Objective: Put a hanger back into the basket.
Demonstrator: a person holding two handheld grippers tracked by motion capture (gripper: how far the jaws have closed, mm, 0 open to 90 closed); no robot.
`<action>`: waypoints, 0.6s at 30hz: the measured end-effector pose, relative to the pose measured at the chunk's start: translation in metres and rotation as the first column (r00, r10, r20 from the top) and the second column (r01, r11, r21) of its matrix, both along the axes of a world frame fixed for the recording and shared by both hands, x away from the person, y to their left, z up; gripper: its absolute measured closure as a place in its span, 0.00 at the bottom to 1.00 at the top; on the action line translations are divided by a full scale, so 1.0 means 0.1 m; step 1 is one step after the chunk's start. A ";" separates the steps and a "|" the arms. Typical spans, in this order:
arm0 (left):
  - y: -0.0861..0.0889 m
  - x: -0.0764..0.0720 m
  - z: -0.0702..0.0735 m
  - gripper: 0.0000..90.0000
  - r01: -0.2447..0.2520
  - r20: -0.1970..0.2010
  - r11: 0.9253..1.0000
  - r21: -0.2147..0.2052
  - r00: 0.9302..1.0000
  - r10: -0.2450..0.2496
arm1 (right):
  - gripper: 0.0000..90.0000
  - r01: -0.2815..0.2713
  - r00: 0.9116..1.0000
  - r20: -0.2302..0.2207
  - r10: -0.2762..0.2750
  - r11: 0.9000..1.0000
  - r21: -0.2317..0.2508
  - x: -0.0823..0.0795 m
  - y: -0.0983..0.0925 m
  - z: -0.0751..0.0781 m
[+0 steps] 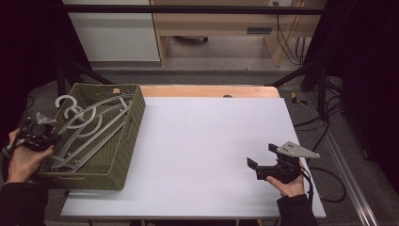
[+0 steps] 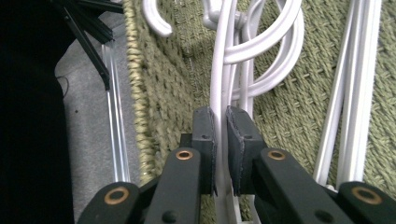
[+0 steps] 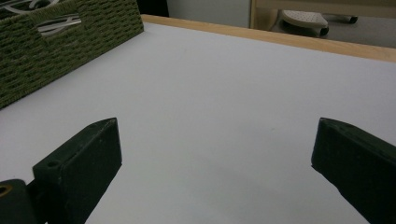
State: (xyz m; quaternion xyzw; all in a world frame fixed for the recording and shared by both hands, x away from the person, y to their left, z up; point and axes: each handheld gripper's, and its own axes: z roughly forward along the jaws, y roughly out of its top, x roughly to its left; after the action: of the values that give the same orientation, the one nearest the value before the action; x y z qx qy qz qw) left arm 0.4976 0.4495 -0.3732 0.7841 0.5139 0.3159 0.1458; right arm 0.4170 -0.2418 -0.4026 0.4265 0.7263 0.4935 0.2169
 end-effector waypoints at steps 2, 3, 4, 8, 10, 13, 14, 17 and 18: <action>0.00 -0.01 0.02 0.91 0.005 -0.009 1.000 -0.013 1.000 -0.005 | 0.02 0.000 1.000 -0.001 0.000 1.000 -0.001 0.00 0.00 0.00; -0.01 -0.01 0.02 0.91 0.005 -0.010 1.000 -0.016 1.000 -0.005 | 0.02 -0.002 1.000 0.000 0.002 1.000 0.002 0.00 0.00 0.00; -0.01 -0.02 0.02 0.91 0.006 -0.011 1.000 -0.018 1.000 -0.006 | 0.02 -0.002 1.000 -0.001 0.002 1.000 0.004 0.00 0.01 0.00; -0.02 -0.03 0.03 0.91 0.002 -0.017 0.998 -0.056 1.000 -0.003 | 0.02 -0.001 1.000 -0.001 0.001 1.000 0.001 -0.01 0.00 0.00; -0.01 -0.04 0.04 0.91 0.004 -0.021 0.997 -0.080 1.000 -0.006 | 0.02 -0.002 1.000 0.000 0.002 1.000 0.004 -0.01 0.00 0.01; 0.00 -0.05 0.03 0.91 0.005 -0.038 0.993 -0.118 0.999 -0.009 | 0.02 0.000 1.000 -0.001 0.000 1.000 0.003 -0.01 0.00 0.01; 0.00 -0.05 0.02 0.91 -0.001 -0.045 0.992 -0.128 0.999 -0.005 | 0.02 -0.001 1.000 0.000 0.001 1.000 0.000 -0.01 0.00 0.01; 0.01 -0.03 0.01 0.91 -0.010 -0.069 0.990 -0.139 0.998 0.000 | 0.02 0.001 1.000 0.001 -0.001 1.000 0.003 -0.01 0.00 0.01; 0.01 -0.03 0.01 0.91 -0.011 -0.071 0.991 -0.135 0.997 0.001 | 0.02 0.003 1.000 0.002 -0.003 1.000 0.003 -0.01 0.00 0.01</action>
State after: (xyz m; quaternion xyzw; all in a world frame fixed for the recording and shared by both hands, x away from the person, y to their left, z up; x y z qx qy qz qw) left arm 0.4946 0.4506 -0.3723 0.7815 0.5414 0.2527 0.1794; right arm 0.4161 -0.2416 -0.4016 0.4272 0.7249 0.4946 0.2177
